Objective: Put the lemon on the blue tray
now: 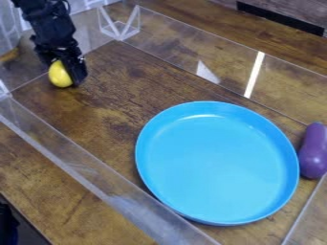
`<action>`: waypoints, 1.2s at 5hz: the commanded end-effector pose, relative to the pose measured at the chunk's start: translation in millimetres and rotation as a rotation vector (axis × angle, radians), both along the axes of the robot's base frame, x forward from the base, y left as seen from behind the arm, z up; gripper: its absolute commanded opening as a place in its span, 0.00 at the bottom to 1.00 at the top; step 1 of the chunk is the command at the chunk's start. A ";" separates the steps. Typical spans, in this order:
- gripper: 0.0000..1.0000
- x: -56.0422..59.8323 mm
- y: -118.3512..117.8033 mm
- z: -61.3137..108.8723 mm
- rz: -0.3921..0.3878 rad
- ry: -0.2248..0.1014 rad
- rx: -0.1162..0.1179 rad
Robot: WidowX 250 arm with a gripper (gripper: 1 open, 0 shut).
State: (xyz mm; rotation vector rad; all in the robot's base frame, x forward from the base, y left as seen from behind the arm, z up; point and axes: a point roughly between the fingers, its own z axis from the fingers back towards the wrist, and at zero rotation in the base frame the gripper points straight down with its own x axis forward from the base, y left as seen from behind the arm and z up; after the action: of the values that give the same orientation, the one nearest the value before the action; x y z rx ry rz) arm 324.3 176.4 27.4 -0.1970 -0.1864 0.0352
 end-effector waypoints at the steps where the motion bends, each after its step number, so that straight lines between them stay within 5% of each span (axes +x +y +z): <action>1: 0.00 10.2 -9.8 52.1 -0.001 -0.090 0.068; 2: 0.00 7.5 -56.7 86.4 -0.057 -0.120 0.075; 3: 0.00 7.6 -106.6 102.0 -0.162 -0.127 0.056; 5: 0.00 -21.3 -199.5 93.0 -0.427 -0.095 0.017; 6: 0.00 -32.9 -242.6 87.5 -0.469 -0.070 0.013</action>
State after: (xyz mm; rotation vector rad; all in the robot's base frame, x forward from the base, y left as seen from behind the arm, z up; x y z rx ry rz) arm 287.7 -69.5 95.6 -0.2372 -0.1385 -0.4465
